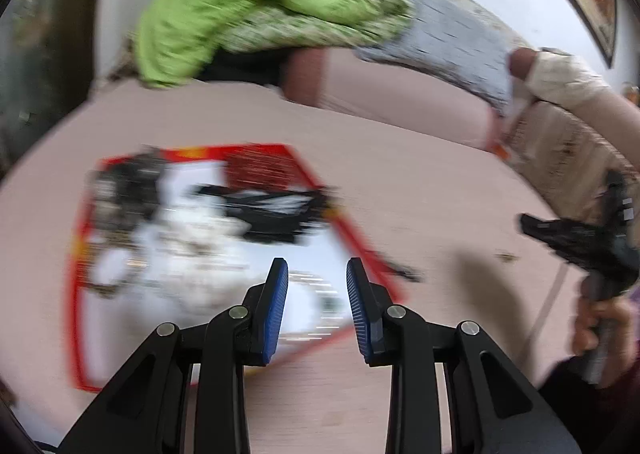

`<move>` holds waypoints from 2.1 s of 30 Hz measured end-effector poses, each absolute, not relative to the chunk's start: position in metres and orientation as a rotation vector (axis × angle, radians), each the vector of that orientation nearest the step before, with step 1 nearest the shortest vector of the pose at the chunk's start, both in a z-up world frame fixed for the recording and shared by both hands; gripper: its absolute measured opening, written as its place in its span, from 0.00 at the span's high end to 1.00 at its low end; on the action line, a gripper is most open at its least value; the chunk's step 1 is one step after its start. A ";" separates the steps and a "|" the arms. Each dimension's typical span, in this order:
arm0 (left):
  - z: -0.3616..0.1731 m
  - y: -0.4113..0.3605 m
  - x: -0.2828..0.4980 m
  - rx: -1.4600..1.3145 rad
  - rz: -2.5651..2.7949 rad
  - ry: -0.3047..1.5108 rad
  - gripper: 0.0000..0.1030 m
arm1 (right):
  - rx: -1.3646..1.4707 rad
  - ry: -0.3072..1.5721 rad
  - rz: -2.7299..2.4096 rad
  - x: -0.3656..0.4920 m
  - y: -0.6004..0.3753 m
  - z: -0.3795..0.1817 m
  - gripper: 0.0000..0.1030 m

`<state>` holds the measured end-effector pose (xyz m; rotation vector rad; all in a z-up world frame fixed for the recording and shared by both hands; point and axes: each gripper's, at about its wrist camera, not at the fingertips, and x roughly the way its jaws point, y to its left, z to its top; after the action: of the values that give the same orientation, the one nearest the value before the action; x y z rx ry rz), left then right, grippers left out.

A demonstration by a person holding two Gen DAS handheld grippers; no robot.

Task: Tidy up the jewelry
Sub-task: 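Move both grippers to the black barrette and gold charm on the bed, then grasp the black barrette with left gripper while right gripper grasps gold charm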

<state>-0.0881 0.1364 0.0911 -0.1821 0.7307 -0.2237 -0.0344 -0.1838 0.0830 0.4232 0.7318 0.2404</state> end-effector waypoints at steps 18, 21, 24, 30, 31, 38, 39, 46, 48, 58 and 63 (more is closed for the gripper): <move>0.043 0.023 0.030 -0.347 -0.092 1.171 0.69 | 0.653 0.667 0.216 -0.050 -0.271 0.085 0.81; 0.034 0.018 0.035 -0.291 -0.006 1.200 0.63 | 0.681 0.657 0.232 -0.054 -0.278 0.086 0.81; 0.027 0.011 0.039 -0.243 0.034 1.206 0.60 | 0.698 0.650 0.245 -0.055 -0.282 0.088 0.81; 0.025 -0.028 0.041 -0.190 -0.160 1.150 0.54 | 0.713 0.630 0.207 -0.058 -0.294 0.091 0.80; 0.024 -0.037 0.038 -0.169 -0.205 1.143 0.54 | 0.714 0.635 0.188 -0.057 -0.297 0.089 0.80; 0.021 -0.064 0.020 0.008 -0.348 1.062 0.58 | 0.751 0.781 0.072 -0.041 -0.315 0.060 0.77; 0.021 -0.060 0.019 0.009 -0.356 1.055 0.62 | 0.761 0.810 0.076 -0.038 -0.314 0.055 0.77; 0.014 -0.049 0.007 0.048 -0.410 0.999 0.70 | 0.706 0.859 0.070 -0.027 -0.302 0.048 0.60; 0.014 -0.036 -0.004 0.051 -0.418 0.986 0.72 | 0.699 0.860 0.067 -0.025 -0.301 0.047 0.60; 0.036 0.001 -0.005 -0.091 -0.358 0.923 0.72 | 0.706 0.860 0.065 -0.023 -0.299 0.047 0.60; 0.043 -0.005 0.024 0.064 -0.301 0.973 0.71 | 0.683 0.866 0.083 -0.019 -0.290 0.047 0.60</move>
<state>0.0238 -0.0051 0.0426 0.0642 0.9732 -0.3007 -0.0192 -0.2902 0.0468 0.6831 0.8660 0.0830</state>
